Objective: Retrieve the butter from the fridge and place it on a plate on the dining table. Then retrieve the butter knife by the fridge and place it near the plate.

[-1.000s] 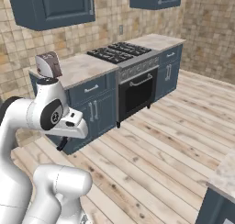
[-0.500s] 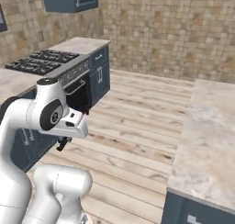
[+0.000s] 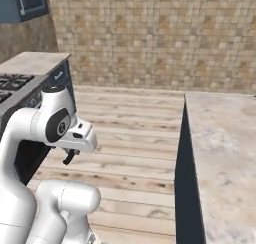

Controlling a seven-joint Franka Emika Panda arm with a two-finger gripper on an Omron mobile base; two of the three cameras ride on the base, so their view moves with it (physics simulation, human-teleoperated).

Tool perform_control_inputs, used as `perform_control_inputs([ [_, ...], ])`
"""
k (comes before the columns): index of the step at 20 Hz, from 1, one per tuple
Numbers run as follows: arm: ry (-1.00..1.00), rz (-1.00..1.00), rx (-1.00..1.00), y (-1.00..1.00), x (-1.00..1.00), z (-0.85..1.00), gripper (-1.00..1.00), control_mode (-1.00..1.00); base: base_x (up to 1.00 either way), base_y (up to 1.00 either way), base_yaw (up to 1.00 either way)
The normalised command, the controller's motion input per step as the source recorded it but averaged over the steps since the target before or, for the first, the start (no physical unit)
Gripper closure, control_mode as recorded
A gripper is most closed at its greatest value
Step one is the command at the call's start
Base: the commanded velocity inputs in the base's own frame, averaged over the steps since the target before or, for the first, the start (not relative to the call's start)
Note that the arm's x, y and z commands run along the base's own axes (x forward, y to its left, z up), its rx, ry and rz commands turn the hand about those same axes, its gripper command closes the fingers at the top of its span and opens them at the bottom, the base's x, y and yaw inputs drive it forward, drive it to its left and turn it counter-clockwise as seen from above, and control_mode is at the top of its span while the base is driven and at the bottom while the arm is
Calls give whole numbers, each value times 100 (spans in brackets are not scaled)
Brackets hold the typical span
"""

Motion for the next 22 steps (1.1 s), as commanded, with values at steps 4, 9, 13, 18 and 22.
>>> perform_control_inputs([
  [4, 0, 0, 0, 0, 0, 0, 100, 100, 98, 68, -43],
  [9, 0, 0, 0, 0, 0, 0, 100, 100, 100, 57, -43],
  [13, 0, 0, 0, 0, 0, 0, 100, 100, 100, 60, -42],
  [18, 0, 0, 0, 0, 0, 0, 100, 100, 100, 77, -41],
  [22, 0, 0, 0, 0, 0, 0, 100, 100, 100, 84, -37],
])
